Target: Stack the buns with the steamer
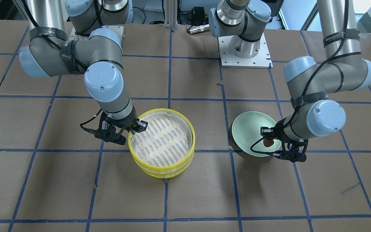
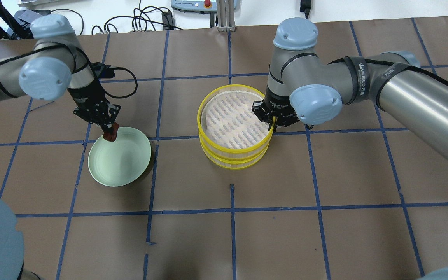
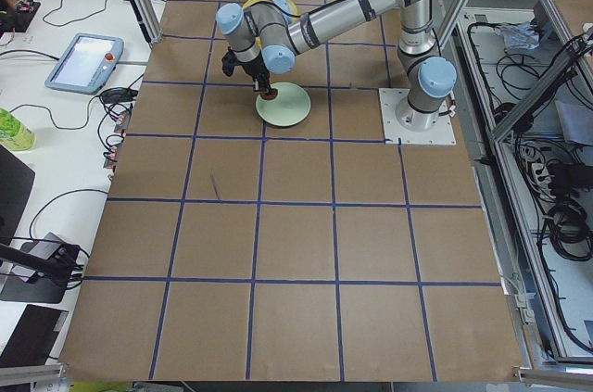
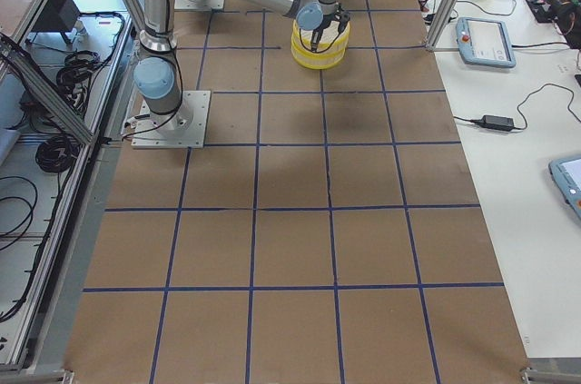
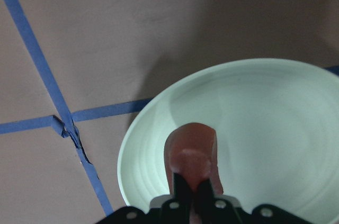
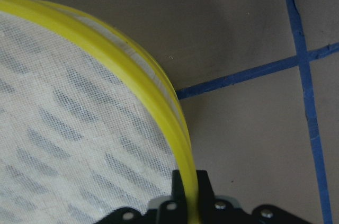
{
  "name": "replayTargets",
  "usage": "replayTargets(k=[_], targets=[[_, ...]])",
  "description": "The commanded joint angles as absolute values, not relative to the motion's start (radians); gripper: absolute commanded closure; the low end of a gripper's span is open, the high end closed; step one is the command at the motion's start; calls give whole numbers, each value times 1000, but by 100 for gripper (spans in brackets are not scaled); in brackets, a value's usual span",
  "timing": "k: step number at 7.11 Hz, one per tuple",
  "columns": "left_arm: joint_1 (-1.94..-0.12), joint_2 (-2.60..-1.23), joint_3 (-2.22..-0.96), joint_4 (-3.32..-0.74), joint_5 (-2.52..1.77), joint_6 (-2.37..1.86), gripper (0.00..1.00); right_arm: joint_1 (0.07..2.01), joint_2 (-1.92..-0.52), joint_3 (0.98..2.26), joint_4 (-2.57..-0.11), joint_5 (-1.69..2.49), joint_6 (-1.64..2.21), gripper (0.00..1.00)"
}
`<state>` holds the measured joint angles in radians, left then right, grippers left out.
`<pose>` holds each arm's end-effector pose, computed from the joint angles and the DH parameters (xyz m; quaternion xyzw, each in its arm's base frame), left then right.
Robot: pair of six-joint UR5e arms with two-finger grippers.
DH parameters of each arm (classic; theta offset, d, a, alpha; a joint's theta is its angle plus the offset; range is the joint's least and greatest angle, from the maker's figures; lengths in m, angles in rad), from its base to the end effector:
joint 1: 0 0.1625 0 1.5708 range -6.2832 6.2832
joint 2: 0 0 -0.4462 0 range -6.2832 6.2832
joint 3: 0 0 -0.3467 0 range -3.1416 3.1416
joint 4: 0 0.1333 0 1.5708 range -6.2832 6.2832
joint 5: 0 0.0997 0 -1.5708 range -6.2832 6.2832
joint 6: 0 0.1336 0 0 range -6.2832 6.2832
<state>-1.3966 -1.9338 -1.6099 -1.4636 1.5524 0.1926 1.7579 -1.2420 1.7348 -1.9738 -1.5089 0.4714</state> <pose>-0.0411 -0.5495 0.2871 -0.0077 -0.9891 -0.1428 0.0357 0.2390 -0.5012 0.2790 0.1428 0.9882 0.0524 0.0147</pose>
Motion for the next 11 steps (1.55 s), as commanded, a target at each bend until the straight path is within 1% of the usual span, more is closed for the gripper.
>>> replayTargets(k=[1, 2, 3, 4, 5, 6, 7, 8, 9, 10, 11], targets=[[-1522, -1893, -1516, -1562, 1389, -43, 88, 1758, -1246, 1738, -1954, -1508, 474, 81], [-1596, -1885, -1511, -1539, 1297, -218, 88, 1758, -1249, 1736, -1953, -1508, 474, 81], [-1636, -1896, -1516, -1438, 1235, -353, 87, 1759, -1253, 1736, -1953, -1508, 474, 80], [-1684, -1898, -1535, -1413, 1141, -411, 85, 1759, -1253, 1732, -1953, -1508, 477, 80], [-1719, -1904, -1542, -1407, 1106, -413, 68, 1759, -1255, 1730, -1953, -1508, 477, 80], [-1720, -1908, -1546, -1402, 1108, -416, 17, 1759, -1255, 1730, -1953, -1508, 477, 80], [-1717, -1898, -1540, -1385, 1108, -460, 0, 1759, -1255, 1732, -1956, -1508, 477, 55], [-1720, -1890, -1533, -1385, 1109, -491, 0, 1756, -1258, 1732, -1959, -1508, 477, 16], [-1720, -1858, -1520, -1390, 1117, -488, 0, 1756, -1272, 1733, -1962, -1506, 476, 2], [-1717, -1814, -1525, -1399, 1124, -492, 0, 1731, -1281, 1723, -1953, -1508, 460, 0], [-1717, -1827, -1543, -1388, 1123, -495, 0, 1692, -1323, 1718, -1948, -1509, 406, 0]])
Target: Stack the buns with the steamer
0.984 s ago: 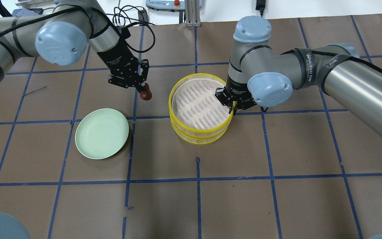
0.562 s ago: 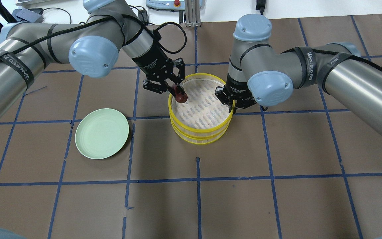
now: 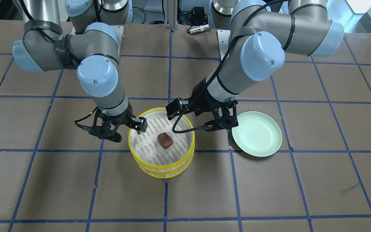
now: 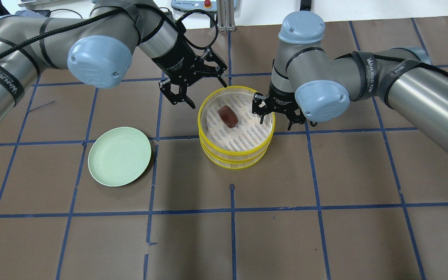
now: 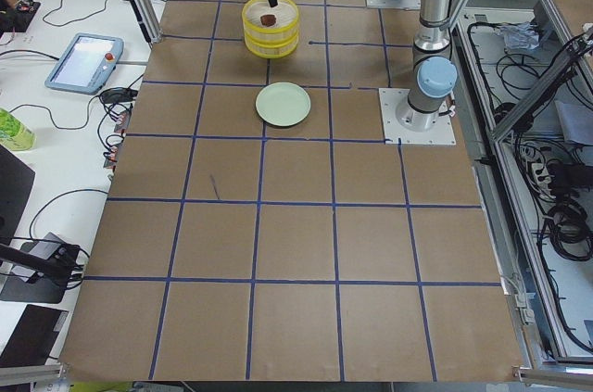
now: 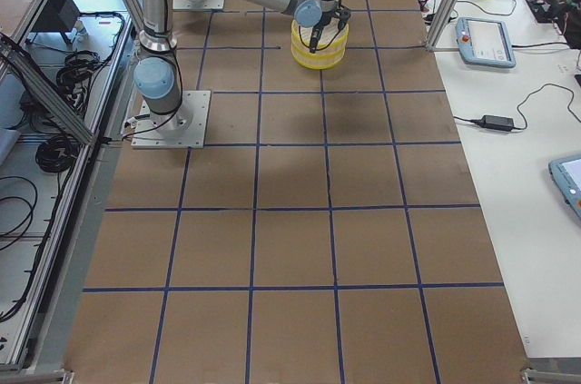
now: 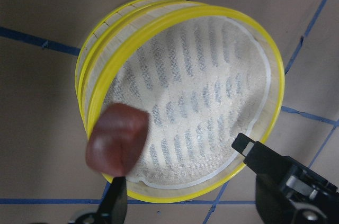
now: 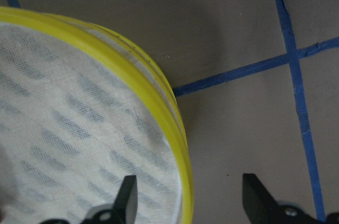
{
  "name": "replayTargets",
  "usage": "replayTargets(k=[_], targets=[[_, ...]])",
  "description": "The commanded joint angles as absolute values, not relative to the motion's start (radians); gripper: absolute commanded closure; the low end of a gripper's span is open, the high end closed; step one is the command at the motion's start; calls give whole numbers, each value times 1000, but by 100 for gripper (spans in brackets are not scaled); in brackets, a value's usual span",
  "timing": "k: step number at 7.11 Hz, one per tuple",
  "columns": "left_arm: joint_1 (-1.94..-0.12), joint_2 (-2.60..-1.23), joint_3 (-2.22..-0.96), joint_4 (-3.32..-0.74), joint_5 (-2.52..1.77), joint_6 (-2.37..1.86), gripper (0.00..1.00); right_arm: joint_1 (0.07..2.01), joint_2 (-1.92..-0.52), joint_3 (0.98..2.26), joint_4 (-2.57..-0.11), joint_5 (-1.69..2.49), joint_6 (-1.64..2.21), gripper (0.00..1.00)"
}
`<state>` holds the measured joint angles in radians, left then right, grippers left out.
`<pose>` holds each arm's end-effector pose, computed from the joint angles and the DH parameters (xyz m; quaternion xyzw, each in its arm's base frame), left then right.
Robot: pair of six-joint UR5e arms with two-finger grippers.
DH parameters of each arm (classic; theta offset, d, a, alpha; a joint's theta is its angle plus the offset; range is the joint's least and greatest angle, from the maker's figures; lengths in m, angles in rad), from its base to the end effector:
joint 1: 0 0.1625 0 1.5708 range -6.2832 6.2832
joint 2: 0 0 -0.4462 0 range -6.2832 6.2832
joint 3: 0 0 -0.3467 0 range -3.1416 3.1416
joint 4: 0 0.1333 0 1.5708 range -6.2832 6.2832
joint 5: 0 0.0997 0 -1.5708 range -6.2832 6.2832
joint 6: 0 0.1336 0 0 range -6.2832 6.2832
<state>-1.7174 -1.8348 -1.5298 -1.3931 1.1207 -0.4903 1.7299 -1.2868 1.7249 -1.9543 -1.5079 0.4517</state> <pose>-0.2695 -0.5148 0.3919 0.1716 -0.9593 -0.0908 0.2050 0.2241 -0.5021 0.3052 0.1465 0.9883 0.0355 0.0218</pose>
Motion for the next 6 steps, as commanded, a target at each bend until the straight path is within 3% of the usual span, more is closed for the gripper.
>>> replayTargets(k=[1, 4, 6], targets=[[-1717, -1825, -1522, -1387, 1126, -486, 0, 1636, -1366, 1710, -1883, -1508, 335, 0], [-1700, -1627, -1447, -1628, 1301, -340, 2, 1551, -1485, 1565, -1607, -1525, 166, 0], [-1681, -1574, -1483, -1687, 1625, -56, 1, 1557, -1522, 1415, -1360, -1546, 158, 0]])
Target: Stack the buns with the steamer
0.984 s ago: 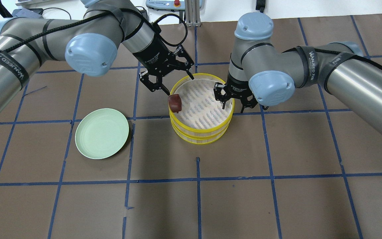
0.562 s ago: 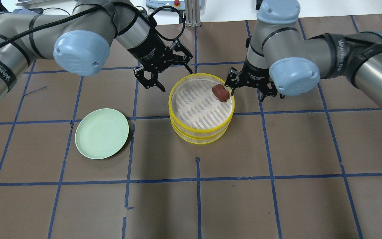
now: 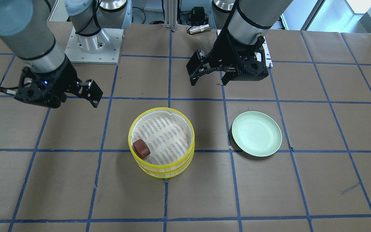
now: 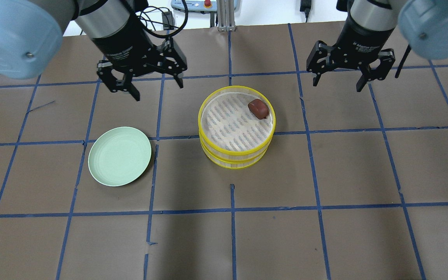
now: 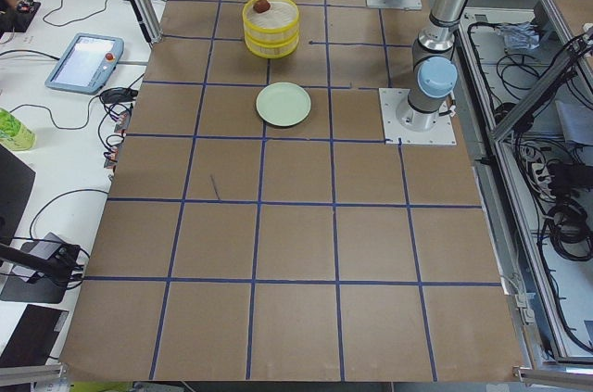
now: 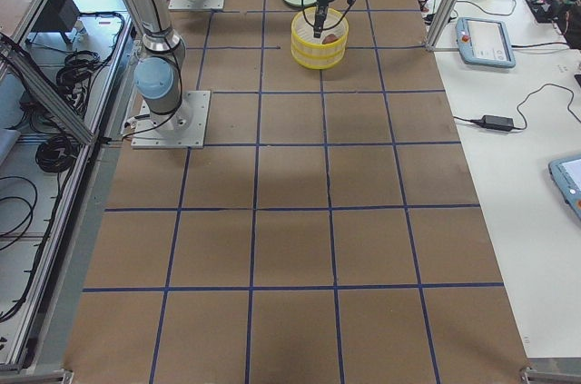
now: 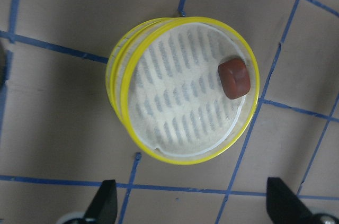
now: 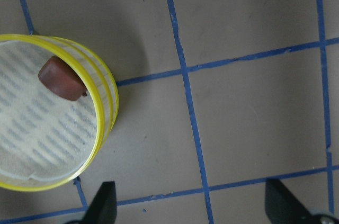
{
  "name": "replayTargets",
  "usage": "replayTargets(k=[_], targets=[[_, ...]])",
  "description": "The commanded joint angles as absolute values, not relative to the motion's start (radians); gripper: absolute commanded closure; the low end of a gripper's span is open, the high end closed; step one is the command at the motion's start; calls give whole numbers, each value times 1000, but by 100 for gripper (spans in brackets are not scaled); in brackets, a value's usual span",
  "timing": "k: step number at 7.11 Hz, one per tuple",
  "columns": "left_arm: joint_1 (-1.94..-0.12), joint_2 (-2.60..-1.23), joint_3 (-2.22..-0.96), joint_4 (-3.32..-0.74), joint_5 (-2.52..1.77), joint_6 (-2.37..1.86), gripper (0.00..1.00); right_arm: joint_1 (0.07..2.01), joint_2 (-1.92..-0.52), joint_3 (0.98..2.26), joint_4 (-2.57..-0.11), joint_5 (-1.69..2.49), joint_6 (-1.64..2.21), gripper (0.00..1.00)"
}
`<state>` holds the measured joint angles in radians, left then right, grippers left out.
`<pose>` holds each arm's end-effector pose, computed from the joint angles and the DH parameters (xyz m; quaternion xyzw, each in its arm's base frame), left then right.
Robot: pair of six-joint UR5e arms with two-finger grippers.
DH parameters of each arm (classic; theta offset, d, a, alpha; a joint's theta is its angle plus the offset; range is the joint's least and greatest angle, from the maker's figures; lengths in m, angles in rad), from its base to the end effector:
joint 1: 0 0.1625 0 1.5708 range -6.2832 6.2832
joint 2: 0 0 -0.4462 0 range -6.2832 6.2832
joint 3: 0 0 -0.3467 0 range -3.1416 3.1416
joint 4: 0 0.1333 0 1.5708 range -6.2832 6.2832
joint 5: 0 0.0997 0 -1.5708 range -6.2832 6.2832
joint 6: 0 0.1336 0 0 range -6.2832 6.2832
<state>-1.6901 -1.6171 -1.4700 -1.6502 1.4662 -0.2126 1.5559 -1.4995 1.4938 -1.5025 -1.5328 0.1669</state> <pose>-0.2013 -0.4424 0.4918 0.0472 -0.9974 -0.0209 0.0495 0.1314 -0.4716 0.4701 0.0913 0.9952 0.0326 0.0166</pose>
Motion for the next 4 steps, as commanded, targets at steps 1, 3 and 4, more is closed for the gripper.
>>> replayTargets(k=[1, 3, 4], targets=[[-1678, -1569, -1485, -1678, 1623, -51, 1, 1563, -1575, 1423, -1344, -1546, 109, 0], [-1678, -1566, -1486, -1674, 1621, -66, 0, 1610, -1602, 1442, -1359, -1598, 64, 0], [-1677, -1565, -1488, -1672, 1620, -66, 0, 1611, -1592, 1459, -1394, -1595, 42, 0]])
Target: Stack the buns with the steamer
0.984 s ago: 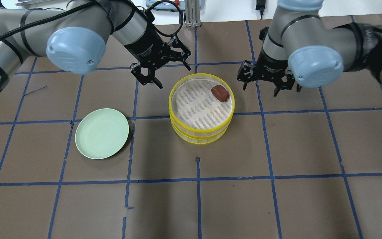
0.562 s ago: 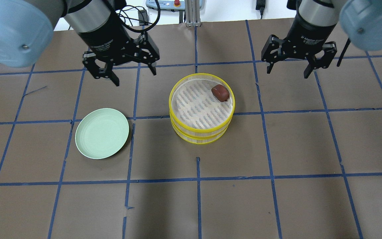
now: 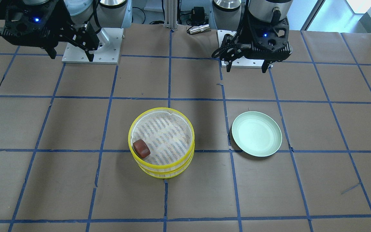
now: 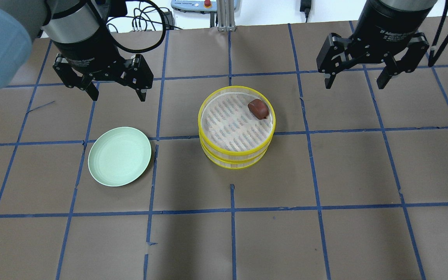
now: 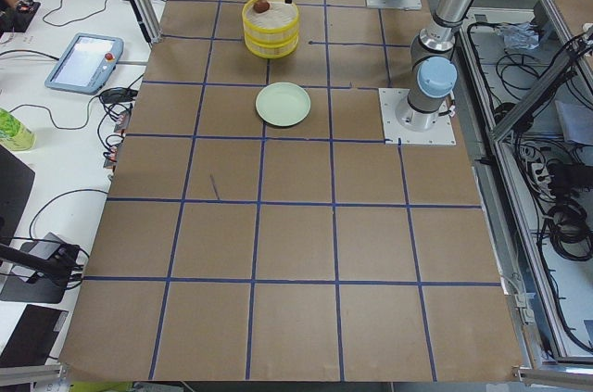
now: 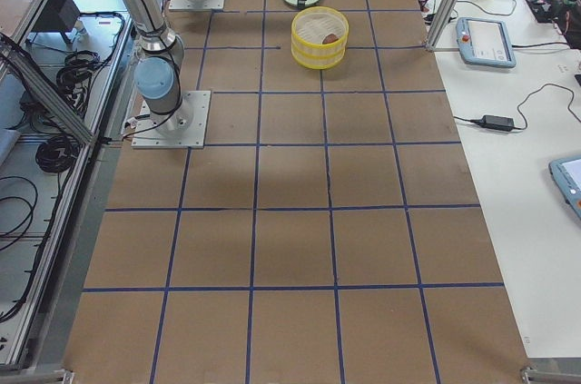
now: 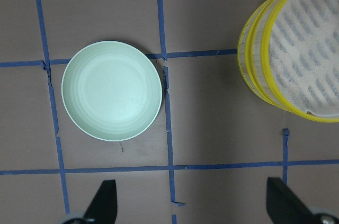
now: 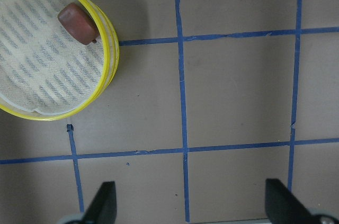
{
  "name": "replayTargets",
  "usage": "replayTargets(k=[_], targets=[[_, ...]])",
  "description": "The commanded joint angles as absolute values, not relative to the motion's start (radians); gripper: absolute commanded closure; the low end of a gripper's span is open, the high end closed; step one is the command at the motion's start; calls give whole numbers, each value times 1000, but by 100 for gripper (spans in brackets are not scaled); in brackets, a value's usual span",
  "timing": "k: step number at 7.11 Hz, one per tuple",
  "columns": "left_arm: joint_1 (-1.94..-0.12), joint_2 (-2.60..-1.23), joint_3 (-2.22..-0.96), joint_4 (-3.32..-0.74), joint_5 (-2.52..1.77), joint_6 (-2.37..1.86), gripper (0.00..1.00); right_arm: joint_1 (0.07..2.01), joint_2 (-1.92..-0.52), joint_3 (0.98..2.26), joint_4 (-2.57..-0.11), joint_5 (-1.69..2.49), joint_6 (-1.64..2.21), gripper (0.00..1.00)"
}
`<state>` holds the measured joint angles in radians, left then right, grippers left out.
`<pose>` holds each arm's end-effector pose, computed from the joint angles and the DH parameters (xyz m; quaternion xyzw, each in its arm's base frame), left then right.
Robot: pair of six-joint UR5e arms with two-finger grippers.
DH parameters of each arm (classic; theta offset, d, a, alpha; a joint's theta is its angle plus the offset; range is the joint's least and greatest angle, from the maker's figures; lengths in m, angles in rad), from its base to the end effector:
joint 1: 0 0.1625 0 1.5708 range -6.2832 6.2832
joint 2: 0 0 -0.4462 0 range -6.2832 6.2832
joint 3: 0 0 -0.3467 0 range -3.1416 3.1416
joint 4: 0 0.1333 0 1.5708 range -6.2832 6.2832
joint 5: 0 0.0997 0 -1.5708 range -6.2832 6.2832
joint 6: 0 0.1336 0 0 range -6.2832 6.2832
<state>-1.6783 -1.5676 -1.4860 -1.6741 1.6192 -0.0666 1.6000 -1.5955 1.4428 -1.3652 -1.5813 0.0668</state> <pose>-0.1735 -0.4254 0.5042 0.0206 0.9995 0.0055 0.0248 0.1442 -0.4201 0.5226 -0.0187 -0.9995 -0.0262 0.0065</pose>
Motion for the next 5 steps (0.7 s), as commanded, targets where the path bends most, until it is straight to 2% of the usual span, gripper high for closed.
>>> replayTargets(k=[1, 5], targets=[[-1675, -1565, -1489, -1648, 1621, -63, 1, 1608, -1592, 1460, -1422, -1594, 22, 0], [-1667, -1559, -1529, -1578, 1618, -58, 2, 1595, -1591, 1474, -1468, -1588, -46, 0]])
